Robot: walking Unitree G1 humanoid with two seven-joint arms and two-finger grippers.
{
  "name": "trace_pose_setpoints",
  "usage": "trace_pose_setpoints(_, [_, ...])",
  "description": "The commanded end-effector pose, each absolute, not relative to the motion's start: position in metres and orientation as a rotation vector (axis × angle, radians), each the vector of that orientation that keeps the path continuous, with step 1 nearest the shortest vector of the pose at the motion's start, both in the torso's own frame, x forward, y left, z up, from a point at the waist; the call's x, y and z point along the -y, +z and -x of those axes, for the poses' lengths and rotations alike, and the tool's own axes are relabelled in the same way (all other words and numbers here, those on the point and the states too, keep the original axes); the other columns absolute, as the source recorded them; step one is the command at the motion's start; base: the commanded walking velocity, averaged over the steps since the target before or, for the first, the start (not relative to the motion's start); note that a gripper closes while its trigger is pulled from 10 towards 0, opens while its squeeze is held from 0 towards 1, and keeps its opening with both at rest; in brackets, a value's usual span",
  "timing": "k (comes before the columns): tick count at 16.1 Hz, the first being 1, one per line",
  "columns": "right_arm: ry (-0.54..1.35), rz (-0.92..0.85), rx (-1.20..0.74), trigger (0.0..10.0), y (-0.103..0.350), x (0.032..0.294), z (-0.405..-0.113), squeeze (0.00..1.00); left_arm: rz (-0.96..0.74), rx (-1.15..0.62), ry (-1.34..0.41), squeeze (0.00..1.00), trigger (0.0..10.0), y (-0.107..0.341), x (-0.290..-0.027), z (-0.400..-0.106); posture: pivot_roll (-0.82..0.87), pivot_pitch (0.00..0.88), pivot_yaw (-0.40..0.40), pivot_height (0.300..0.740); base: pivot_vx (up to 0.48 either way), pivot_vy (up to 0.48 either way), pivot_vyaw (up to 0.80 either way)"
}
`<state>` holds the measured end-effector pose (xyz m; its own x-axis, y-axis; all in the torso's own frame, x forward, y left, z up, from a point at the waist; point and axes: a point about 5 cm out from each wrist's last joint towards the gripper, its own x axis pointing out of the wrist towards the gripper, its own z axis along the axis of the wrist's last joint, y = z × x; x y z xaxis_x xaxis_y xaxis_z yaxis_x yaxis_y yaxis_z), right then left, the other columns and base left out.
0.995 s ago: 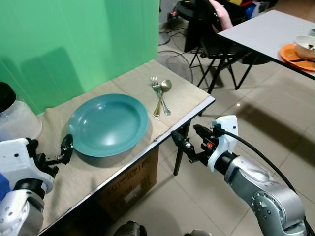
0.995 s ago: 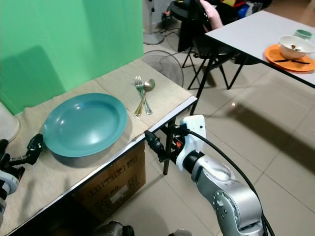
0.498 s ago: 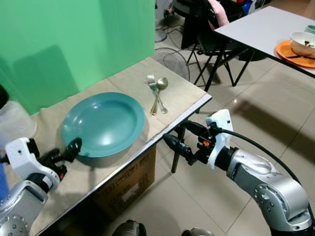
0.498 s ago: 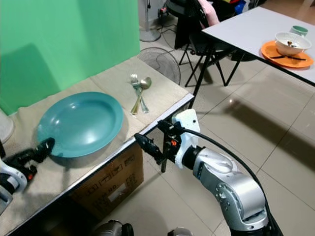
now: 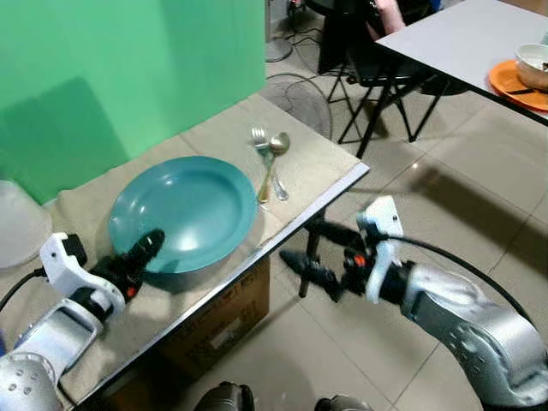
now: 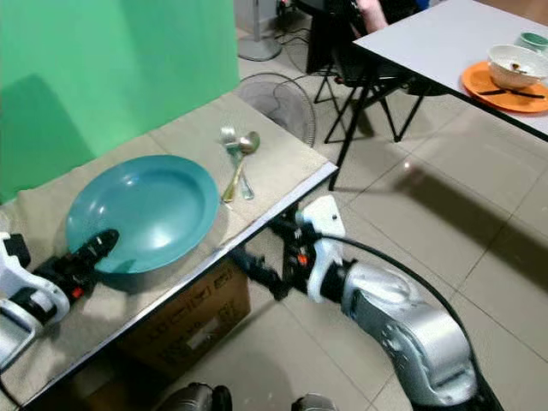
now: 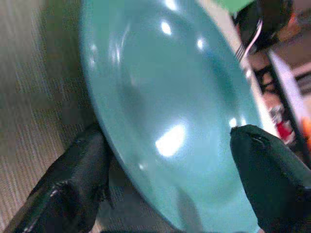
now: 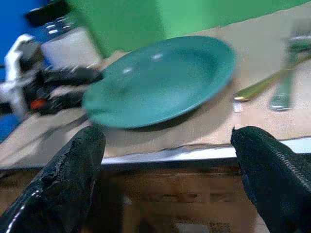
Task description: Setting the table
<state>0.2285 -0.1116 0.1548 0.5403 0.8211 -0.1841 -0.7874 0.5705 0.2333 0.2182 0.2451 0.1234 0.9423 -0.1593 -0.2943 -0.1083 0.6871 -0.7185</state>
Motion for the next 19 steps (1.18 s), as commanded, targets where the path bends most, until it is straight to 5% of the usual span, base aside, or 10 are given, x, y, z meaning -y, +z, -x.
trace_pose_setpoints(1, [1.023,-0.134,-0.272,10.0,0.160,0.109,-0.222,0.00,0.848,-0.332,-0.022,0.00,0.0,0.126,-0.248,-0.218,-0.02,0.091,0.045,0.740,0.000,0.000,0.00])
trace_pose_setpoints(12, [1.096,-0.105,-0.297,10.0,0.158,0.112,-0.219,0.00,1.079,-0.560,0.025,0.00,0.0,0.088,-0.242,-0.210,-0.03,0.088,0.041,0.740,0.000,0.000,0.00])
trace_pose_setpoints(19, [1.145,-0.100,-0.293,10.0,0.159,0.111,-0.217,0.00,1.139,-0.557,0.043,0.00,0.0,0.084,-0.244,-0.215,-0.03,0.081,0.041,0.740,0.000,0.000,0.00])
